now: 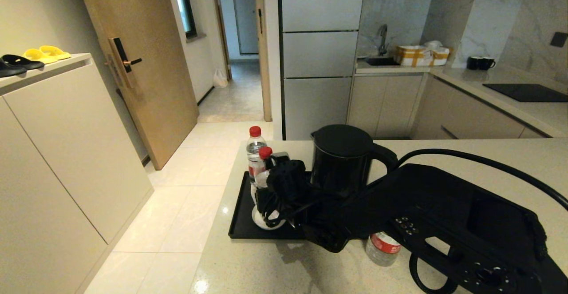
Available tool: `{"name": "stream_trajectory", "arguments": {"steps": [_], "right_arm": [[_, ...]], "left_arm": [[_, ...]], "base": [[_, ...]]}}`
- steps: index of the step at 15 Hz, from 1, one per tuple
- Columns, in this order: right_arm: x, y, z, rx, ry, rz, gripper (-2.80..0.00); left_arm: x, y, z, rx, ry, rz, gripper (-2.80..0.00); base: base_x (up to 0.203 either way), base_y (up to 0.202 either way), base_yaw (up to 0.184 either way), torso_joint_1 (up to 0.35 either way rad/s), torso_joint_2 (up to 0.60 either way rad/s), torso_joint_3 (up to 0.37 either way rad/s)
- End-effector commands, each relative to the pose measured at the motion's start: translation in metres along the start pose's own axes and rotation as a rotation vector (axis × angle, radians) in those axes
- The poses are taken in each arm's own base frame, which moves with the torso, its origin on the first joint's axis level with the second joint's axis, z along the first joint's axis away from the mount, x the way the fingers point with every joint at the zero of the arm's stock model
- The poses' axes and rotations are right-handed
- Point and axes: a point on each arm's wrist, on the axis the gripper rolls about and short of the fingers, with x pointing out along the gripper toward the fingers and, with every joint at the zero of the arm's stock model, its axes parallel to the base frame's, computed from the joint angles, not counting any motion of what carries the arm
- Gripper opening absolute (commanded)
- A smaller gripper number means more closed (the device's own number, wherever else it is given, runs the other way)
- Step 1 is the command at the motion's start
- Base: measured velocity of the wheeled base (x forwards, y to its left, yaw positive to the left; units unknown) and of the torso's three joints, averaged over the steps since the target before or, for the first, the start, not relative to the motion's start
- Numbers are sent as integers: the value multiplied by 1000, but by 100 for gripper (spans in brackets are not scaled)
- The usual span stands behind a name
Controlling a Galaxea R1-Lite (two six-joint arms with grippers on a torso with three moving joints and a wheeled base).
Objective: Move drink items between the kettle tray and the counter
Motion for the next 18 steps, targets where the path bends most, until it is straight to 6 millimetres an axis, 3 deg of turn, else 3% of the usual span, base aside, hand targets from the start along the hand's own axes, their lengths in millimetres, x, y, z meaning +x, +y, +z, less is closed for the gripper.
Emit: {"name": "stream_trajectory", "arguments": {"steps": [1,6,10,14,18], "right_arm": [[-2,0,2,3,-7,0,0],[-19,2,4,-6,21,37,0],[-63,4,26,23,10,74,0],[-131,-9,68,35,-40,98,0],[-224,-34,113,45,-118,100,0]], "left_arm": [[0,0,0,0,2,1,-280],[0,0,0,0,2,1,-280],[0,0,0,0,2,1,-280],[0,0,0,0,1,1,-280],[0,0,0,0,0,1,-280]], "base": [[0,0,0,0,0,0],[0,0,0,0,0,0],[0,0,0,0,0,0],[0,0,0,0,0,0],[0,0,0,0,0,0]]}}
